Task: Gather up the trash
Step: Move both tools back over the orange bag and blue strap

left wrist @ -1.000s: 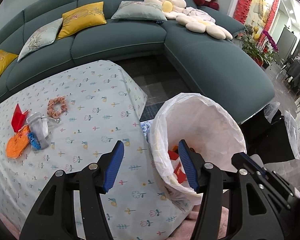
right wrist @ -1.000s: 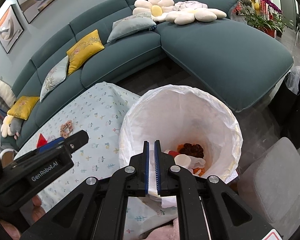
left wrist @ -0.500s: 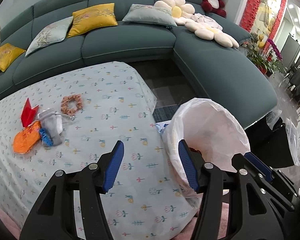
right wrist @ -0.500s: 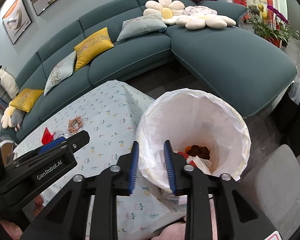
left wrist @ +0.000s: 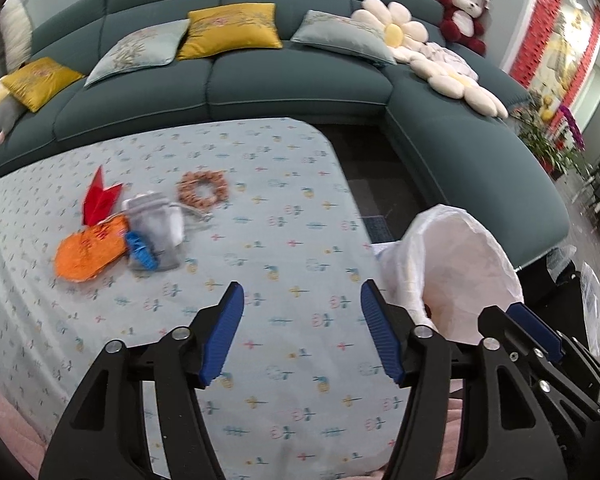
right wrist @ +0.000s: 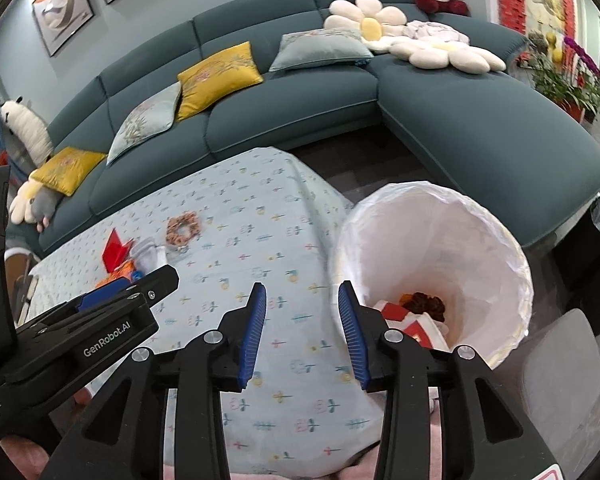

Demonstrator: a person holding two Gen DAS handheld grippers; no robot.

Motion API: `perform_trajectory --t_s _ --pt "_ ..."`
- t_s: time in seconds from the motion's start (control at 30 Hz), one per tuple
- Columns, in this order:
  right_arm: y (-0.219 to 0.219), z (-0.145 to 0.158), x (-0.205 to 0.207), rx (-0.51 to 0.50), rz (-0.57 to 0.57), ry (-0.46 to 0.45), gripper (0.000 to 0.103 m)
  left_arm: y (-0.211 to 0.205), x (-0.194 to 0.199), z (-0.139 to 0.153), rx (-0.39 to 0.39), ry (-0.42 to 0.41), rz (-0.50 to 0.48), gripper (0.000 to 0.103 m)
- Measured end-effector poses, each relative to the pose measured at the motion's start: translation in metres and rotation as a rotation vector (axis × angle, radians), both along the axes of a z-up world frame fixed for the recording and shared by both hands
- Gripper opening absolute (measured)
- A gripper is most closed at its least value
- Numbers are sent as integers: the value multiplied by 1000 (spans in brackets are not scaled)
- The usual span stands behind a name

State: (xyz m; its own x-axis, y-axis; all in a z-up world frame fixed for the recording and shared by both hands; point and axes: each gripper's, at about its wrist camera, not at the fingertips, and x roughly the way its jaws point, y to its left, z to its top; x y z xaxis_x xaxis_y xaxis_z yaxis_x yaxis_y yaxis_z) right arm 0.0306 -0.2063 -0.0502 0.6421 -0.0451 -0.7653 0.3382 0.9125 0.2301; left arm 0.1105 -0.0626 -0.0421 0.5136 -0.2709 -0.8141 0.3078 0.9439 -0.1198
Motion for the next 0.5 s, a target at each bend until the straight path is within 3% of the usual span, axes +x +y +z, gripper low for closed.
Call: perform_trajectory --t_s 0.5 --pt "78 -2 33 -27 135 28 37 103 19 -18 -16 47 173 62"
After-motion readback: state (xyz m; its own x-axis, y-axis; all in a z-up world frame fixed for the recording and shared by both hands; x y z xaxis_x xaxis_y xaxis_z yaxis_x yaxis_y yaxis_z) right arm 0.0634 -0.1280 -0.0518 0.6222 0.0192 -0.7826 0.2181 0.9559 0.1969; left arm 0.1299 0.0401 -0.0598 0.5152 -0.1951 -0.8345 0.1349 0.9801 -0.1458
